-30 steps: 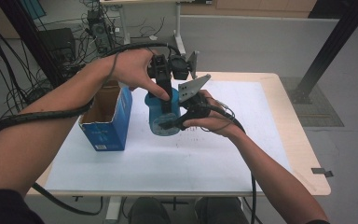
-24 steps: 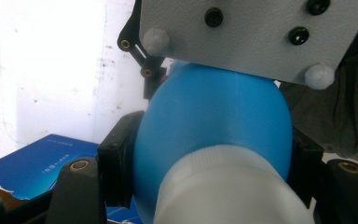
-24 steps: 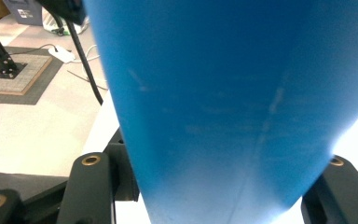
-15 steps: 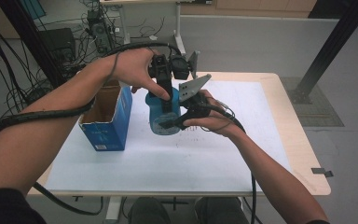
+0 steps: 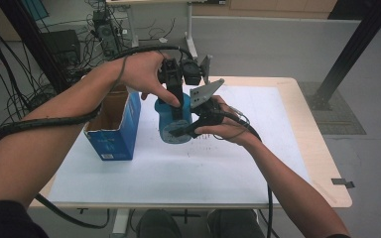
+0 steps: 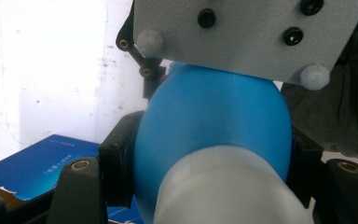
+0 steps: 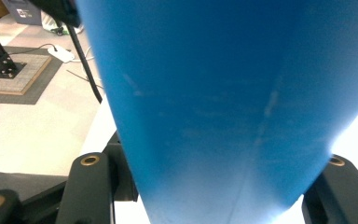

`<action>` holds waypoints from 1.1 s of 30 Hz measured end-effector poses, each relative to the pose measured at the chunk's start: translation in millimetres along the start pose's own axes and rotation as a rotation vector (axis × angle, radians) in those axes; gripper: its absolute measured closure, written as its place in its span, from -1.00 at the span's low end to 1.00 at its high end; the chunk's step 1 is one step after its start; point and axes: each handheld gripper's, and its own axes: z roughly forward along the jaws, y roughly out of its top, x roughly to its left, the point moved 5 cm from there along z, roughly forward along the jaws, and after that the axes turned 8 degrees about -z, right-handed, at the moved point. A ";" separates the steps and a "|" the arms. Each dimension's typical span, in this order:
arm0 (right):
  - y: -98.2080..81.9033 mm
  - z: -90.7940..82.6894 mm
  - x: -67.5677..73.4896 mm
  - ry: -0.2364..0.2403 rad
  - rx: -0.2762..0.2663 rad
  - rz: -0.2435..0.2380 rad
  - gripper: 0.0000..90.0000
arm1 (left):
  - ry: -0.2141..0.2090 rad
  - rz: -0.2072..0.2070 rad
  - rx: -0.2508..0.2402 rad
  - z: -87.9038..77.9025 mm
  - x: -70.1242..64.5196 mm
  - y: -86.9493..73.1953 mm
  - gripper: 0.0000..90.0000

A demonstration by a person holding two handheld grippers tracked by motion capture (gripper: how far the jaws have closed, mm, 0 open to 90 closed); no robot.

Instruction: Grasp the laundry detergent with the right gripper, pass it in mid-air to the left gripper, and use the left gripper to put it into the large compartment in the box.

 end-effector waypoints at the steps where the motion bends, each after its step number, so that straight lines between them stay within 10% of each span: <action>1: -0.1 0.0 0.0 -0.001 0.001 -0.002 -0.08 | 0.000 0.001 0.001 0.1 -0.1 0.1 -0.19; 33: -2.3 -0.6 -2.3 0.007 -0.014 0.011 -0.10 | 0.005 0.005 -0.016 -0.4 1.0 1.1 -0.19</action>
